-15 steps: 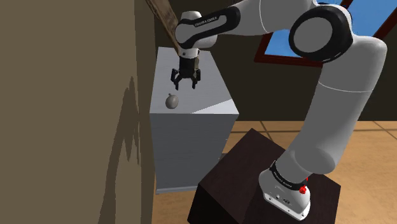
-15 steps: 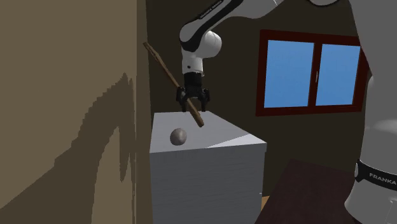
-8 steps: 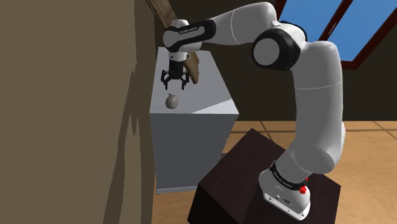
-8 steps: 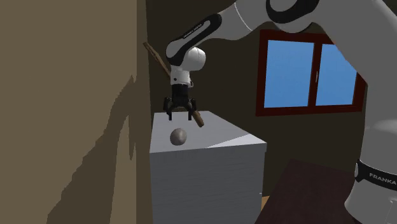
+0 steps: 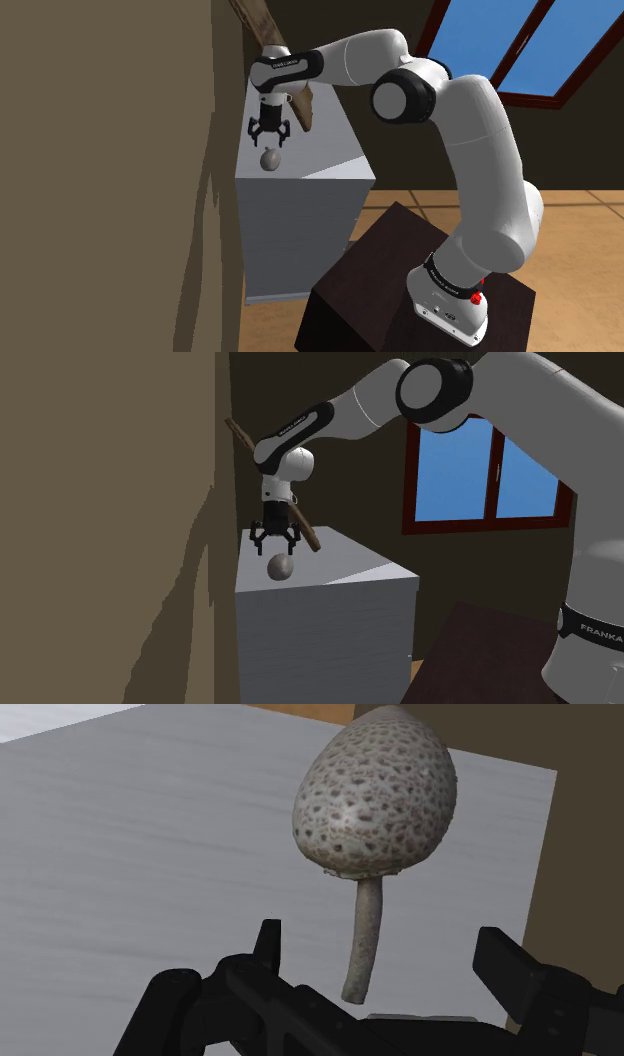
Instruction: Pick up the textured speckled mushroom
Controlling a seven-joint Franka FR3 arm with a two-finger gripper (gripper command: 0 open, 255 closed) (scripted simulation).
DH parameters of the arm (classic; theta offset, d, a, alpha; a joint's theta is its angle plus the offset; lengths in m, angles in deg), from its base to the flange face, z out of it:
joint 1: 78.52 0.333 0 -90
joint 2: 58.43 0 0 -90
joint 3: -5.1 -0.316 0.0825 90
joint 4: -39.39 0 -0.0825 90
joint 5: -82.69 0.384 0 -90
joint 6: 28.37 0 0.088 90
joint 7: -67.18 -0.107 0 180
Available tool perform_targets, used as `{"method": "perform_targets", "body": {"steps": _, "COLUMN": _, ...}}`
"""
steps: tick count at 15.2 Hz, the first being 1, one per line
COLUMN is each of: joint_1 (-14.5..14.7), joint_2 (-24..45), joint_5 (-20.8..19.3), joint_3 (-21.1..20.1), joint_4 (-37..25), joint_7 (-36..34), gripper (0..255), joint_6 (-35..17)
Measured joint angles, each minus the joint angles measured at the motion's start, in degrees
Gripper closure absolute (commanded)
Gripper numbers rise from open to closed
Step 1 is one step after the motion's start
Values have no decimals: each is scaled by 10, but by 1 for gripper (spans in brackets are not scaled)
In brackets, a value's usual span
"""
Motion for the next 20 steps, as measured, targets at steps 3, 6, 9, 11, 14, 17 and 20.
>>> {"method": "perform_targets", "body": {"steps": 3, "joint_1": 0, "joint_2": 7, "joint_5": 1, "joint_3": 0, "joint_4": 8, "joint_7": 3, "gripper": 0, "joint_6": -15}}
{"method": "perform_targets", "body": {"steps": 6, "joint_1": 0, "joint_2": 10, "joint_5": 1, "joint_3": 0, "joint_4": 9, "joint_7": 4, "gripper": 255, "joint_6": -19}}
{"method": "perform_targets", "body": {"steps": 9, "joint_1": 0, "joint_2": 10, "joint_5": 1, "joint_3": 0, "joint_4": 9, "joint_7": 4, "gripper": 255, "joint_6": -19}}
{"method": "perform_targets", "body": {"steps": 11, "joint_1": 0, "joint_2": 10, "joint_5": 1, "joint_3": 0, "joint_4": 9, "joint_7": 4, "gripper": 255, "joint_6": -19}}
{"method": "perform_targets", "body": {"steps": 14, "joint_1": 0, "joint_2": 11, "joint_5": 1, "joint_3": 0, "joint_4": 8, "joint_7": 4, "gripper": 255, "joint_6": -19}}
{"method": "perform_targets", "body": {"steps": 17, "joint_1": 0, "joint_2": 6, "joint_5": 1, "joint_3": 0, "joint_4": 2, "joint_7": 1, "gripper": 255, "joint_6": -8}}
{"method": "perform_targets", "body": {"steps": 20, "joint_1": 0, "joint_2": -5, "joint_5": 0, "joint_3": 0, "joint_4": -1, "joint_7": -1, "gripper": 255, "joint_6": 5}}
